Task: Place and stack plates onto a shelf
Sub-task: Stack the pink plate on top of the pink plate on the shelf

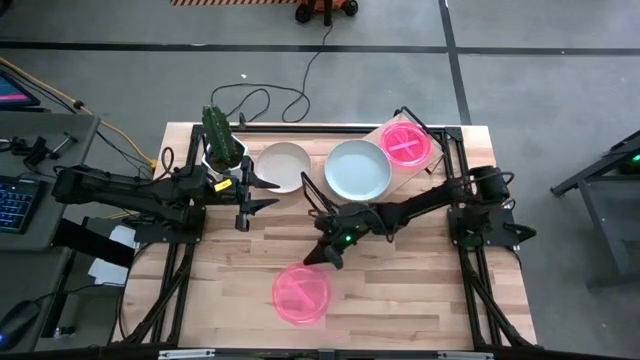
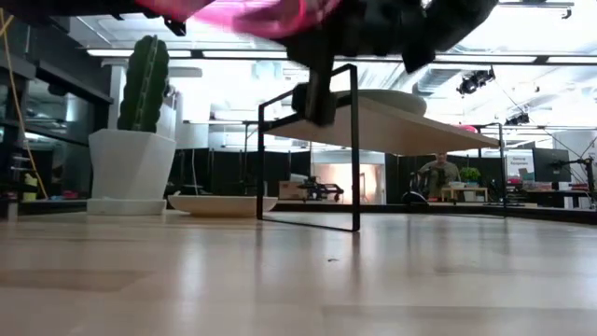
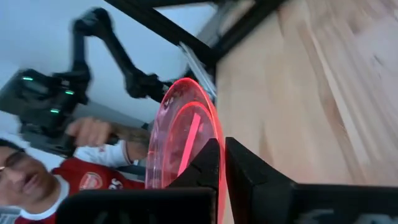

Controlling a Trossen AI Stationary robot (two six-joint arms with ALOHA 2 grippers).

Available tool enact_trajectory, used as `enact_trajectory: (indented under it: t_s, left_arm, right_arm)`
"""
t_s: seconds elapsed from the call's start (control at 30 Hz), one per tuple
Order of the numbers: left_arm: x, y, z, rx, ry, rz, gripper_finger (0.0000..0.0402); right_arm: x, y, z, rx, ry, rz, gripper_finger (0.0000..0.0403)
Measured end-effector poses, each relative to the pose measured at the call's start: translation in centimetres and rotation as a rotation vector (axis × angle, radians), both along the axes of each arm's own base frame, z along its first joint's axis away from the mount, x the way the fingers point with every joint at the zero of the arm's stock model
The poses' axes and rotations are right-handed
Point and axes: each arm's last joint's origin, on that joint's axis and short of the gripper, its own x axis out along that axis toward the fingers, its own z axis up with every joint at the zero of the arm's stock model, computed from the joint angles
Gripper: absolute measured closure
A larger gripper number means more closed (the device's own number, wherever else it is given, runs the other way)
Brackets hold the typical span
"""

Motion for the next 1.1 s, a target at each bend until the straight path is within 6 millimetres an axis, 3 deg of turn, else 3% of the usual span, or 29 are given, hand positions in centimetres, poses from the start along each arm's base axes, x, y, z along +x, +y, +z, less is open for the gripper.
enact_trajectory:
  t_s: [0.23,0.43,0.63,0.83,1.1]
  left_arm:
    - [0.0,0.0,0.0,0.000,0.003,0.000,0.0259]
    - [0.0,0.0,0.0,0.000,0.003,0.000,0.0259]
    - [0.0,0.0,0.0,0.000,0.003,0.000,0.0259]
    - [0.0,0.0,0.0,0.000,-0.001,0.000,0.0259]
    - [0.0,0.0,-0.1,0.000,0.006,0.000,0.0259]
  right_arm:
    - [-1.7,-0.1,4.6,-0.060,-0.118,-0.054,0.0403]
    - [-4.6,-1.2,8.5,-0.215,-0.120,-0.216,0.0403]
    - [-8.8,-2.8,11.9,-0.359,-0.060,-0.411,0.0403]
    - [-13.2,-5.8,14.4,-0.476,0.019,-0.679,0.0403]
    - [-20.7,-10.0,17.0,-0.570,0.116,-1.126,0.0403]
